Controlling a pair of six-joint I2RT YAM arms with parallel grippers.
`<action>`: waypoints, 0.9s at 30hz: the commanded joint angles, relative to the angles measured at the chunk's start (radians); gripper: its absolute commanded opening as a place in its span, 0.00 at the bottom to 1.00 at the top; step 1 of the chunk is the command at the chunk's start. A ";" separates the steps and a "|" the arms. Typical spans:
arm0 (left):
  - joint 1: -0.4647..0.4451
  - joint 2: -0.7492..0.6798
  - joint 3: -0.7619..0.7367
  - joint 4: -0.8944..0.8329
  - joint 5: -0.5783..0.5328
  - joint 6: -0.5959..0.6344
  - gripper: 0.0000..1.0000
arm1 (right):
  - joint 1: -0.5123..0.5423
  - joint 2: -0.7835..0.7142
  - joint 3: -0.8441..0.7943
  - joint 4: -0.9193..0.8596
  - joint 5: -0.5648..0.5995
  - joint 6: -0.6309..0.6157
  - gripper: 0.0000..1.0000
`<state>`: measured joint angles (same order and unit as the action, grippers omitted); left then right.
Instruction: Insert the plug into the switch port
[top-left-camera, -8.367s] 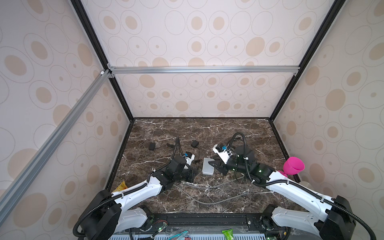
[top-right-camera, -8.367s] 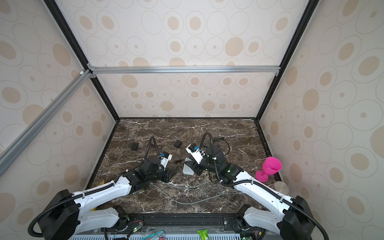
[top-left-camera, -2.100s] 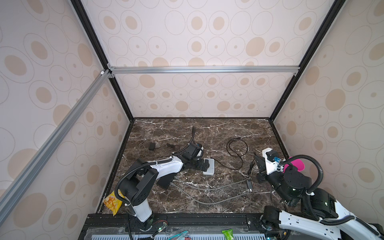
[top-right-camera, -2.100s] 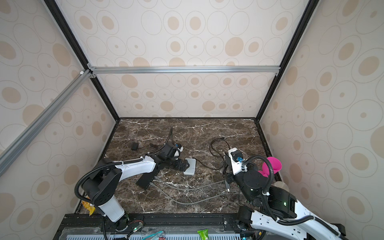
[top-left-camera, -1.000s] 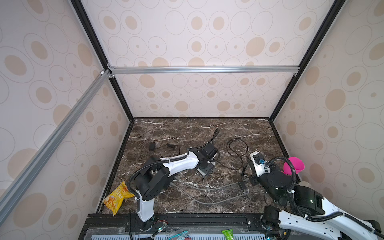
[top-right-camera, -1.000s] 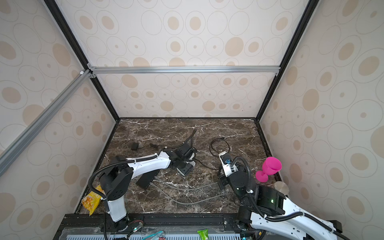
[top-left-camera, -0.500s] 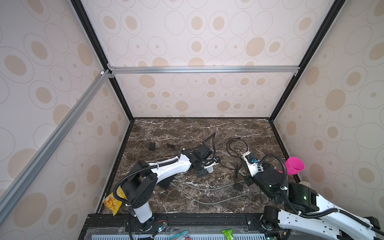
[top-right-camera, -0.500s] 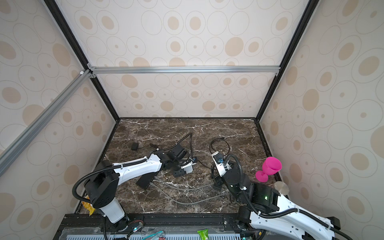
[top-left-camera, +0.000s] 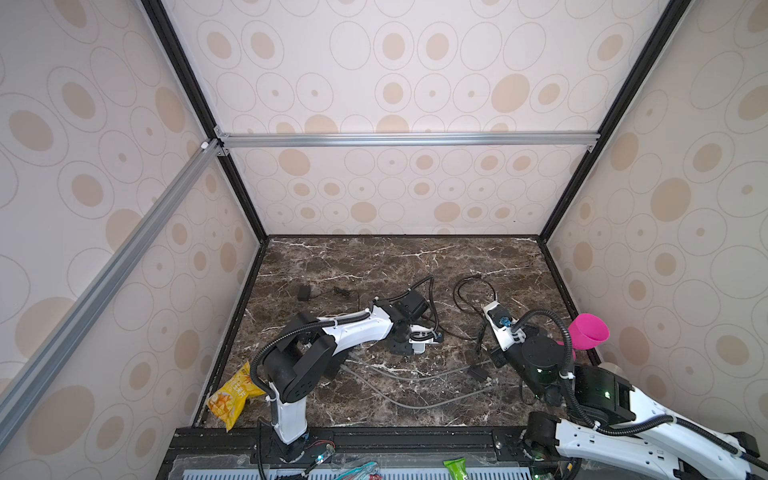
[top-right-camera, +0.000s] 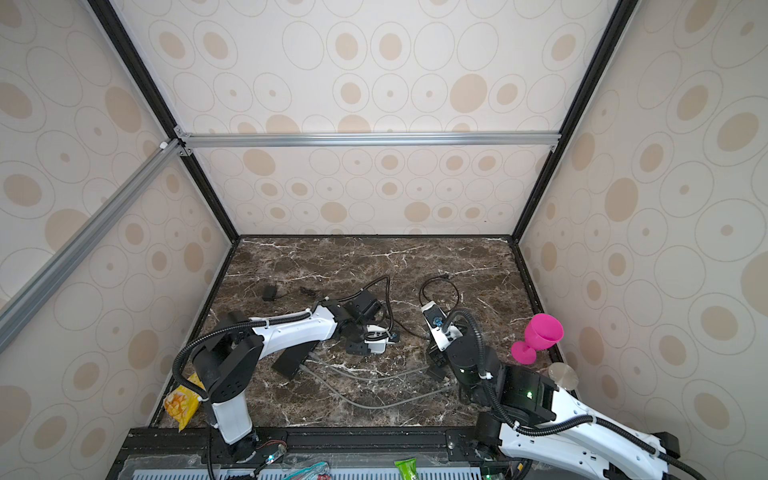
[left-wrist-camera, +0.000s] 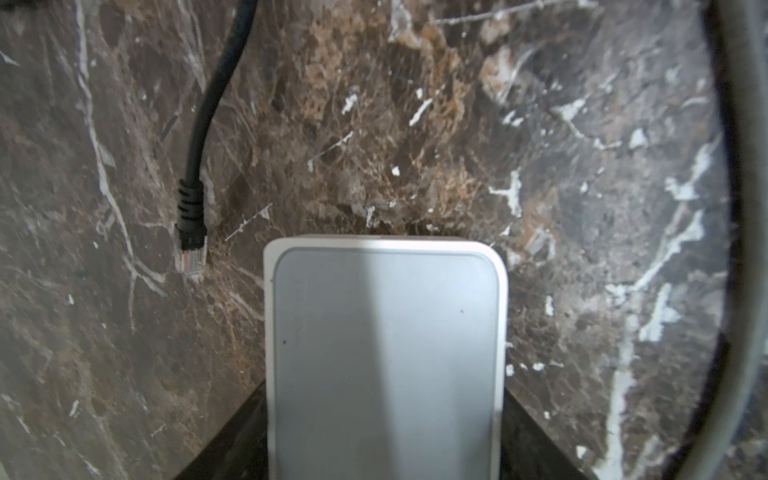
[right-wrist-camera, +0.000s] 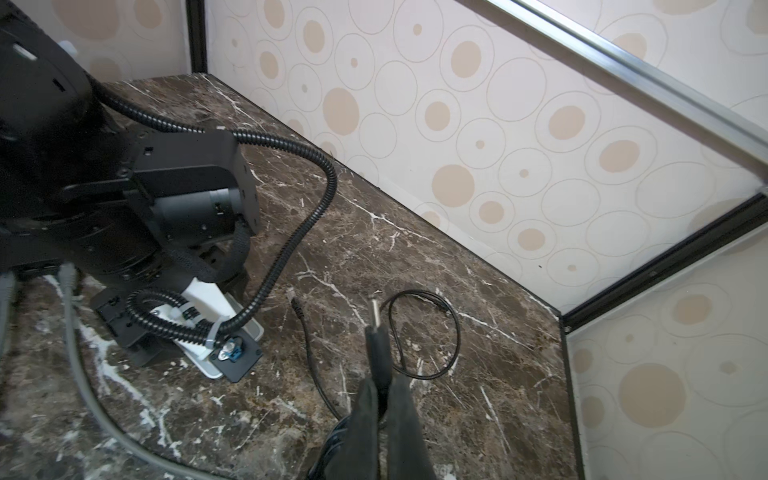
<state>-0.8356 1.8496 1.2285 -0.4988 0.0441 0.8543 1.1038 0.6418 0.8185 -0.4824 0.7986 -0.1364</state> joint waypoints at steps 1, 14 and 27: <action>0.012 0.020 0.048 -0.046 0.007 0.116 0.65 | -0.018 0.018 0.004 0.066 0.121 -0.084 0.00; 0.057 0.070 -0.014 0.052 -0.049 0.135 0.73 | -0.297 0.100 0.140 0.052 -0.100 -0.113 0.00; 0.028 -0.081 -0.026 0.198 -0.067 0.020 0.98 | -0.680 0.258 0.291 -0.013 -0.458 -0.024 0.00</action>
<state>-0.7952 1.8595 1.2007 -0.3412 -0.0322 0.9184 0.4690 0.8837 1.0710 -0.4896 0.4145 -0.1730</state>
